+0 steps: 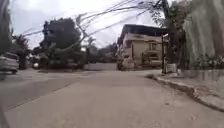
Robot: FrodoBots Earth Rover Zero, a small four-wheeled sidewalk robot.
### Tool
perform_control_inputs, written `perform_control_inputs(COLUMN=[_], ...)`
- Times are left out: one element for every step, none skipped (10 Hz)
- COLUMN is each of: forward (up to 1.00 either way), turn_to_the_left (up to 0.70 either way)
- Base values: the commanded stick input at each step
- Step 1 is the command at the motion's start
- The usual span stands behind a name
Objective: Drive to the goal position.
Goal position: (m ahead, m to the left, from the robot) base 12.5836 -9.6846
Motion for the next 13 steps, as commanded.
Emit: perform_control_inputs(forward=[0.85,0.85,0.85,0.85,0.85,0.85,0.85,0.85,0.85,0.85,0.85,0.85,0.85], turn_to_the_left=[0.03,0.03,0.03,0.03,0.03,0.03,0.03,0.03,-0.19,-0.31,-0.31,-0.31,-0.31])
